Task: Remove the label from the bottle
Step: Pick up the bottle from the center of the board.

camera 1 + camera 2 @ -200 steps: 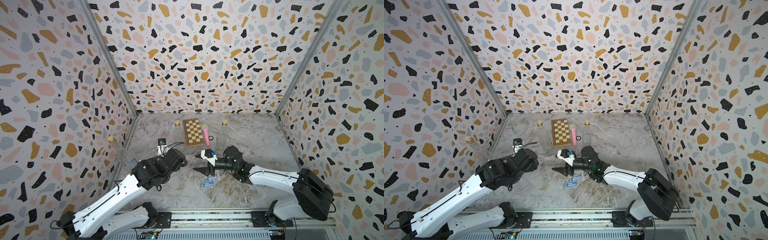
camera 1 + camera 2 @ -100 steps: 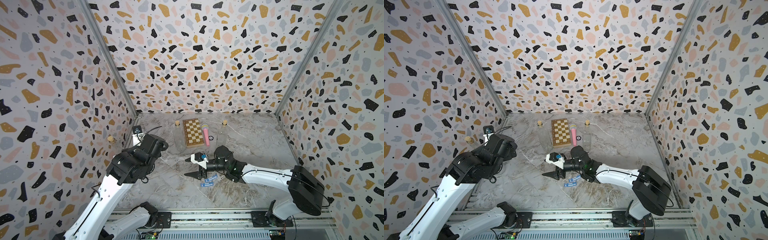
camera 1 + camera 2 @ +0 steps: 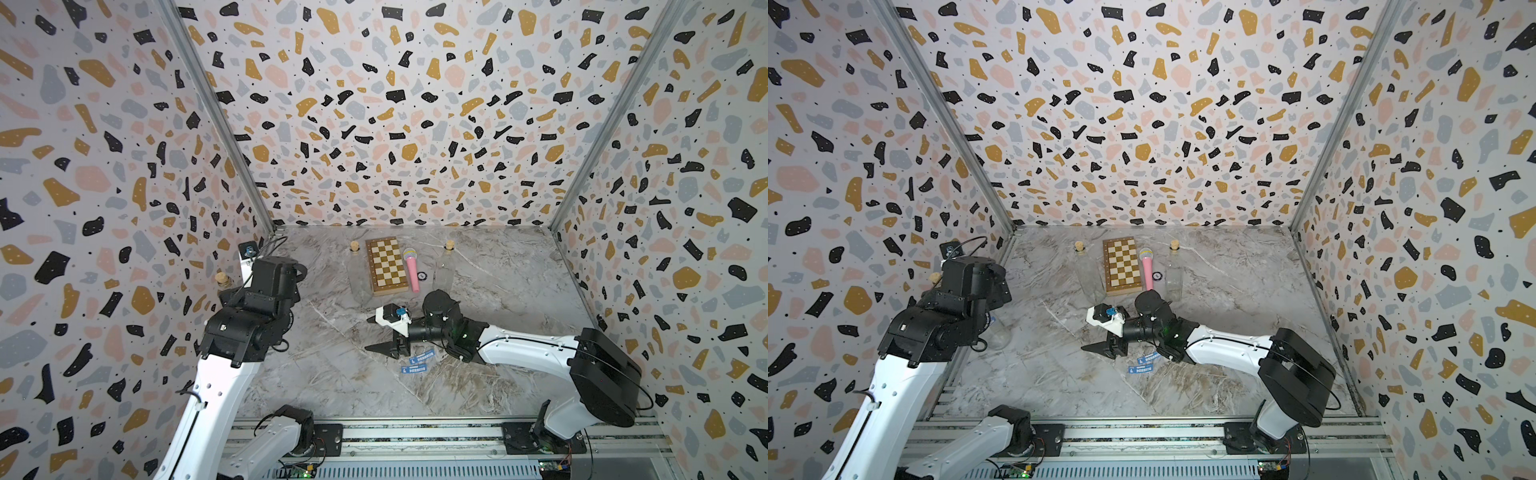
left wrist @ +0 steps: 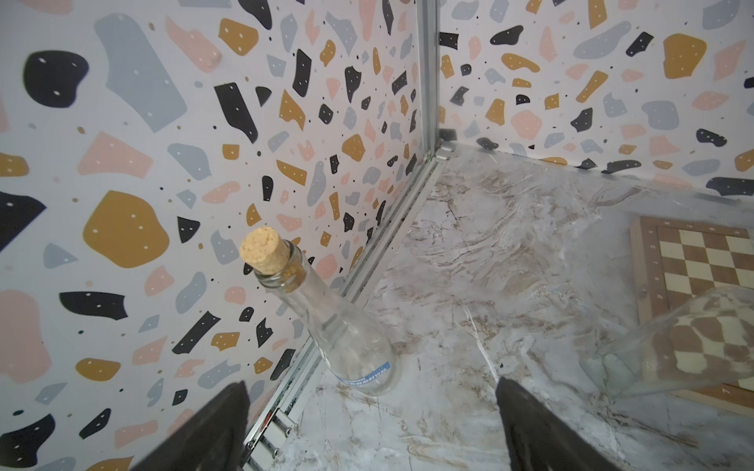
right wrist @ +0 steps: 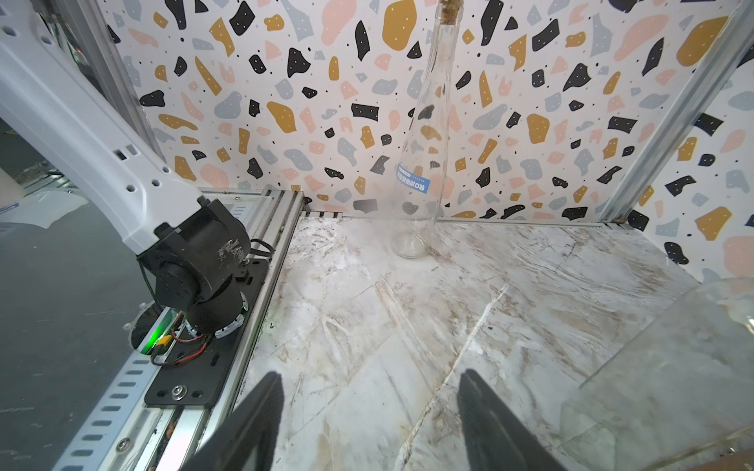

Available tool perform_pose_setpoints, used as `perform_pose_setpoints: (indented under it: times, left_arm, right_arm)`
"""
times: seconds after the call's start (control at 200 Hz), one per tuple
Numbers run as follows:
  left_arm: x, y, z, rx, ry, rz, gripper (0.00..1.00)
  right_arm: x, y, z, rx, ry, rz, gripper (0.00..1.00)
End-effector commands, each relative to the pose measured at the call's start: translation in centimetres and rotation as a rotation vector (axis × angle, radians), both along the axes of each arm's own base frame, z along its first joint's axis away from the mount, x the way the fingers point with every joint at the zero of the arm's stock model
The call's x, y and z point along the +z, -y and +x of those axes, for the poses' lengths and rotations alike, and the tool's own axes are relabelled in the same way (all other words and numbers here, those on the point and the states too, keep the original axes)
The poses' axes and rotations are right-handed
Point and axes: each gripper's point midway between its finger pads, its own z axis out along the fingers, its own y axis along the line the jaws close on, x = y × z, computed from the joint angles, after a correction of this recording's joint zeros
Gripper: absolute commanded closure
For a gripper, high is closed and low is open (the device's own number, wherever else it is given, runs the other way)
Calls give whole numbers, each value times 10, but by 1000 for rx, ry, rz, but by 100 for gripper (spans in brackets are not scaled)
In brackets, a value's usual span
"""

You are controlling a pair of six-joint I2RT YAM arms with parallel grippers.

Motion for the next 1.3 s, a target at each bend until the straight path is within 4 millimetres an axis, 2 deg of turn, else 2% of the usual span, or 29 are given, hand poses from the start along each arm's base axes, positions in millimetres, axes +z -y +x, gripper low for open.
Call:
perform_pose_setpoints:
  times: [0.0,0.195,0.345,0.736,1.001,1.296]
  left_arm:
    - [10,-9,15,1,46,-3,5]
    - [17,-34,25,58,81,-66,5]
    - [11,-52,30,93,80,-103,5]
    - [8,-78,39,171,102,-58,3]
    - [-7,-91,41,203,134,-79,3]
    - [-22,-106,41,277,104,-51,15]
  right_arm:
    - [13,4,-7,12,13,24,30]
    - [6,2,-9,21,2,13,30]
    - [1,1,-11,34,-15,6,30]
    - [-4,5,-18,50,-50,-5,30]
    - [0,7,-28,66,-47,6,30]
    - [-3,7,-34,81,-54,3,30]
